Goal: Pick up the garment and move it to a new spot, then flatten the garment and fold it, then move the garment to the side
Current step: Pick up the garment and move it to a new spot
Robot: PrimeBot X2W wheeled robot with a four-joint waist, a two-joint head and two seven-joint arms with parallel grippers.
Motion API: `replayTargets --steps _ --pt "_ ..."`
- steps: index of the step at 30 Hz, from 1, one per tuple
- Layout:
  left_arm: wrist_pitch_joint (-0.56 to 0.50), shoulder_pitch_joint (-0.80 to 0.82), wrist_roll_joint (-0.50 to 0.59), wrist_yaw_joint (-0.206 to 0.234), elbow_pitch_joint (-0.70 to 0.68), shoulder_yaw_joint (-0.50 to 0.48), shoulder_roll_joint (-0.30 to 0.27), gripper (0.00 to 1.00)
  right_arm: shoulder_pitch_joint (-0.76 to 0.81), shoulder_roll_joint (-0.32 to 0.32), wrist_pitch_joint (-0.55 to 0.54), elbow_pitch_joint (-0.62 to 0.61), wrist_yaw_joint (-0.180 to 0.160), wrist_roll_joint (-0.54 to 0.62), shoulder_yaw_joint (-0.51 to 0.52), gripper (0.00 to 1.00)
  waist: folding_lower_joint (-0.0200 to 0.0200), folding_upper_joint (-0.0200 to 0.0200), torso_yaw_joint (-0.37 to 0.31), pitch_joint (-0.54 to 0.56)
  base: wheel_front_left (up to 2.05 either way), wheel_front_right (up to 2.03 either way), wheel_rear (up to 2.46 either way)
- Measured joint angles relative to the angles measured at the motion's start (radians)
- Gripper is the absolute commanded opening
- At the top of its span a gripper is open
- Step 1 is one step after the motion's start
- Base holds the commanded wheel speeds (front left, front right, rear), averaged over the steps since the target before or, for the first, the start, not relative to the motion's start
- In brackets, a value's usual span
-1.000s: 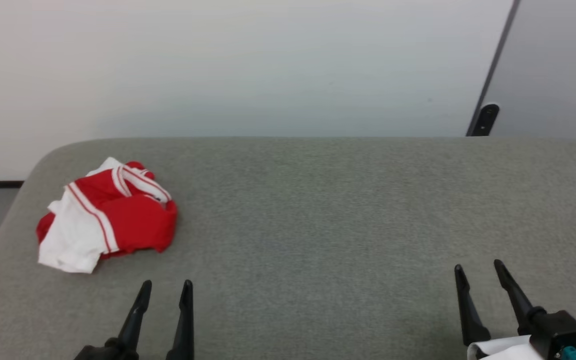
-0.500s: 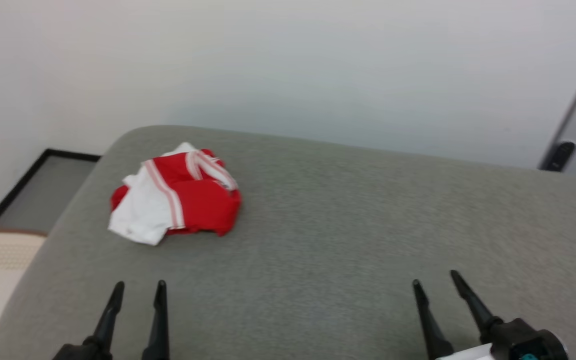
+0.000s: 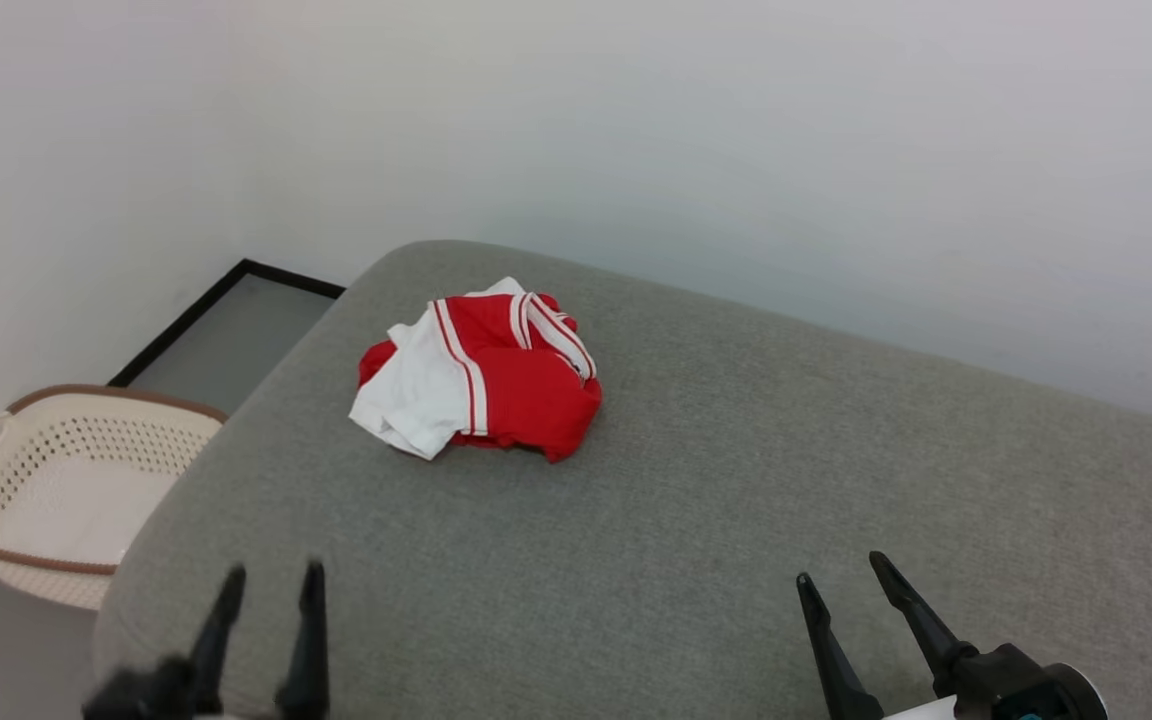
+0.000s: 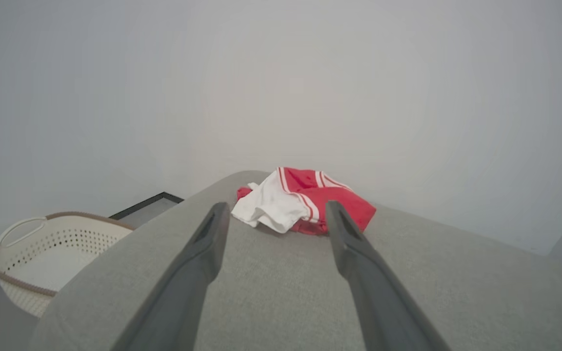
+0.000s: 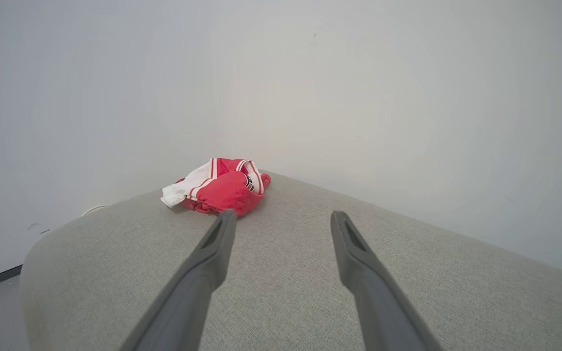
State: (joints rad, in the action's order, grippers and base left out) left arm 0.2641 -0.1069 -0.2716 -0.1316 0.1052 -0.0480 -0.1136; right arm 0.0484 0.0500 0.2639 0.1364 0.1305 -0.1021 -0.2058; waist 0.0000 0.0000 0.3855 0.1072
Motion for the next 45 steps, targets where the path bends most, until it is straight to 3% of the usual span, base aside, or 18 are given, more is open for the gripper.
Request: replayTargets --steps 4,13,18,25,34,39,45 --pt "-0.04 0.113 -0.089 0.0 0.035 0.037 -0.065 1.0 -0.004 0.0 0.0 0.0 0.0 0.026 0.002 1.0 0.0 0.0 -0.006 -0.009 0.0 0.0 0.0" --pt "-0.313 0.458 -0.343 0.0 0.052 0.054 -0.268 1.0 -0.051 -0.001 0.0 -0.038 0.0 0.107 0.024 1.0 0.0 0.0 -0.054 -0.1 0.0 0.0 0.0" --pt "-0.477 0.65 -0.451 0.0 0.119 0.113 -0.372 1.0 -0.087 0.006 0.0 -0.06 0.0 0.141 0.036 1.0 0.0 0.0 -0.09 -0.193 0.0 0.0 0.0" --pt "-0.708 0.856 -0.583 0.0 0.294 0.171 -0.429 1.0 -0.113 0.031 0.0 -0.083 0.0 0.156 0.032 1.0 0.0 0.0 -0.139 -0.317 0.0 0.0 0.0" --pt "-0.98 1.008 -0.622 0.027 0.568 0.232 -0.47 1.0 -0.136 0.067 -0.018 -0.128 0.0 0.157 0.007 1.0 0.0 0.0 -0.203 -0.42 0.0 0.0 0.0" --pt "-1.048 1.081 -0.597 0.027 0.677 0.274 -0.479 1.0 -0.137 0.077 -0.04 -0.172 0.0 0.156 -0.002 1.0 0.0 0.0 -0.235 -0.456 0.0 0.0 0.0" --pt "-1.057 1.162 -0.562 0.025 0.79 0.315 -0.477 1.0 -0.137 0.079 -0.046 -0.216 0.0 0.157 0.001 1.0 0.0 0.0 -0.268 -0.495 0.0 0.0 0.0"
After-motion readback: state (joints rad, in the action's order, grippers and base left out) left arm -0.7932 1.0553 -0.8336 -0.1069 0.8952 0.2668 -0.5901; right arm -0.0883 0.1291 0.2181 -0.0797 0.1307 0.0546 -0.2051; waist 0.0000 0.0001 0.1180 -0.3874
